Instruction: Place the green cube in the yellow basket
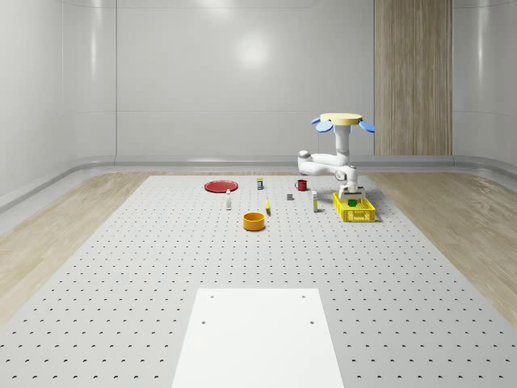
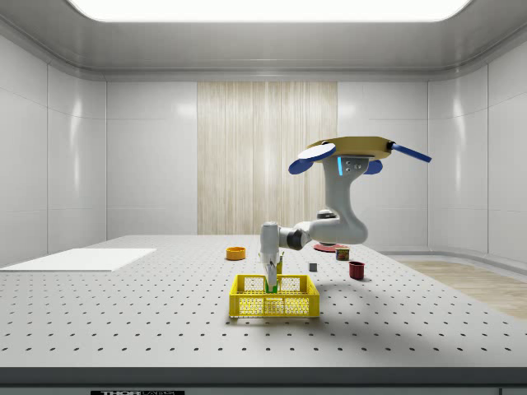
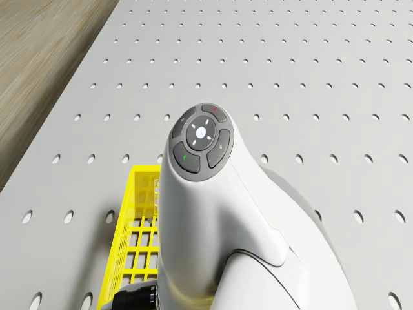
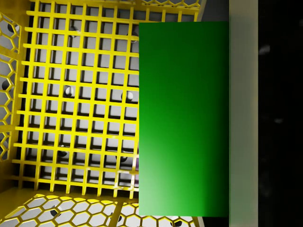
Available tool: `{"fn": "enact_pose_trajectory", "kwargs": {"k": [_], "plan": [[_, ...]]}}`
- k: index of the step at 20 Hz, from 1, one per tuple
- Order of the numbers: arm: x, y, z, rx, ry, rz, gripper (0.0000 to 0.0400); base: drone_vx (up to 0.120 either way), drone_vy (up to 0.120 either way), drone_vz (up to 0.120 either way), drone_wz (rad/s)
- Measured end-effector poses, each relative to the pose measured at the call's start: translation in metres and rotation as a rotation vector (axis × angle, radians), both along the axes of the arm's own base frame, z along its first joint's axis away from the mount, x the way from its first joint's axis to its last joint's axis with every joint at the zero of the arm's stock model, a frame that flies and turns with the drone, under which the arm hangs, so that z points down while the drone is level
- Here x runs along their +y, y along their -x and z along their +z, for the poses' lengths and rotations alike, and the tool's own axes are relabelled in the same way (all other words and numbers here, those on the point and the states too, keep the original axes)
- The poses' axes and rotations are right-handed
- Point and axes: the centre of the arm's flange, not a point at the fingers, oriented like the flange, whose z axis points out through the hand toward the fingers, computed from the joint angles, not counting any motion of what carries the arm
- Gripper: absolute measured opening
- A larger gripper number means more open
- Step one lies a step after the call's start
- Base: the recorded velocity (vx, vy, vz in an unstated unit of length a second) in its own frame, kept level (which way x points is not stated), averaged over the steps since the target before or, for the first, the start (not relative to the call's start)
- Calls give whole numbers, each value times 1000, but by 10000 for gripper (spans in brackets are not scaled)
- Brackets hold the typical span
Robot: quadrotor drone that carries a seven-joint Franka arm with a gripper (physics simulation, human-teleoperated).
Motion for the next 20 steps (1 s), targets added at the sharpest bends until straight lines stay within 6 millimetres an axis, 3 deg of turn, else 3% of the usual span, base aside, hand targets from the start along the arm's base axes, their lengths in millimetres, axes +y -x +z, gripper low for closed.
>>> {"fn": "enact_pose_trajectory", "kwargs": {"k": [7, 10, 14, 20], "plan": [[0, 0, 21, 0, 0, -3, 250, 0, 0, 0, 0], [0, 0, 24, 0, 1, 30, 330, 0, 0, 0, 0], [-1, 0, 16, 0, 2, 61, 374, 0, 0, 0, 0], [-1, 0, -4, 0, 3, 80, 394, 0, 0, 0, 0]]}}
